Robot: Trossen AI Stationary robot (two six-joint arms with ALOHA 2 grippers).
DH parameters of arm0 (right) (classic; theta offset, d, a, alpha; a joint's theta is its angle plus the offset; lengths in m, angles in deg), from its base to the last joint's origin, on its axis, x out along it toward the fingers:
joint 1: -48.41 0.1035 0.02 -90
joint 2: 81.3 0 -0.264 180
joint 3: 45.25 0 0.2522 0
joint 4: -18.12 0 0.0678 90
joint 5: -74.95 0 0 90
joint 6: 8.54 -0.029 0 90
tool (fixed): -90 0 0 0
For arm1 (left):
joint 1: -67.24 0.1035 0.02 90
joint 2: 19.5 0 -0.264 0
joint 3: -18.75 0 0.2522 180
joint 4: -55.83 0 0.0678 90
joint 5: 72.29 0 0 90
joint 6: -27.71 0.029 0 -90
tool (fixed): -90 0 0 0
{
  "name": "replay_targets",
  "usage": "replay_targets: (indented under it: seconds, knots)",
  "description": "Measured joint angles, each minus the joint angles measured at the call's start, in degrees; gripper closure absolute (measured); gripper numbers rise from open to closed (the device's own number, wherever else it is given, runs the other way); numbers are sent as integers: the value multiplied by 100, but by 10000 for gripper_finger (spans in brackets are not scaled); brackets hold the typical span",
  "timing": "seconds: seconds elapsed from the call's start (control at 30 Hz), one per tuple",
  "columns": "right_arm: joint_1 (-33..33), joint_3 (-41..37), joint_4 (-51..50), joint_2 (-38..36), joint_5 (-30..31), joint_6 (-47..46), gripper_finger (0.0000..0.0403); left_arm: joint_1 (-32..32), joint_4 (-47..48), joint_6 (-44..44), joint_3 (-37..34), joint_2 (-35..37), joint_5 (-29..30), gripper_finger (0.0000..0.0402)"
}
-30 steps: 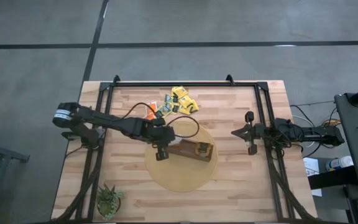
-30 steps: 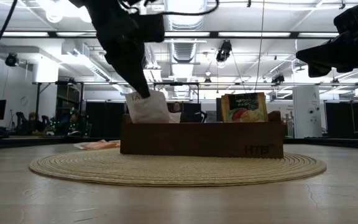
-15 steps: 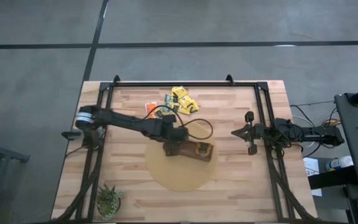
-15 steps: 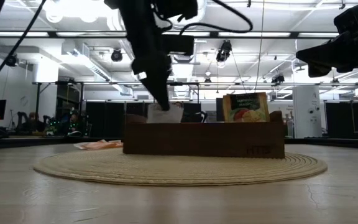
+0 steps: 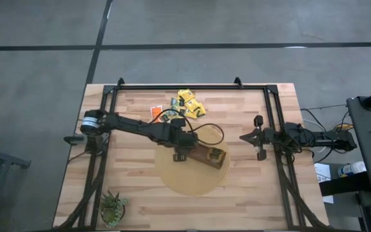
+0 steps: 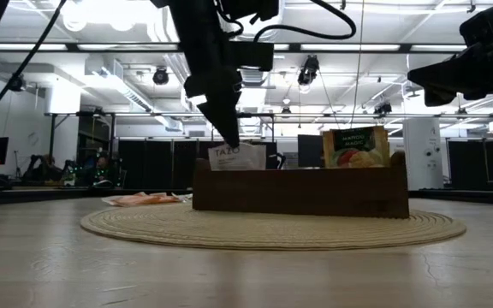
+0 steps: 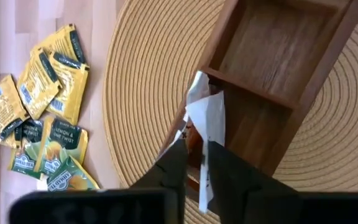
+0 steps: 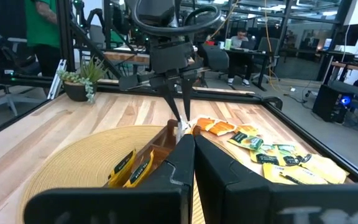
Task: Pick & Place Tea
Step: Put the white and orange tea bag into the wooden organizer
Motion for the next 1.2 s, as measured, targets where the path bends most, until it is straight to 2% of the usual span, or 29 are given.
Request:
replay_targets:
  seconds: [0.13,0.33,0.47,0.6,0.67,0.83,1.1,1.2]
  knots:
    - [0,0,0,2,0,0,394,-2,8,26,-40,0,63,301]
    - [0,0,0,2,0,0,394,-75,100,63,10,0,569,252]
    - [0,0,0,1,0,0,394,-251,157,-75,154,13,1117,240]
    - [0,0,0,1,0,0,394,-580,138,61,266,13,1220,239]
    - [0,0,2,0,0,0,394,-782,144,340,275,20,1018,239]
    - [0,0,2,0,-2,0,394,-1181,60,703,255,4,-134,239]
    - [0,0,0,-4,0,0,394,-1229,-9,603,229,-6,-104,239]
    - [0,0,0,-4,0,-2,394,-1091,-14,543,200,-9,-467,239]
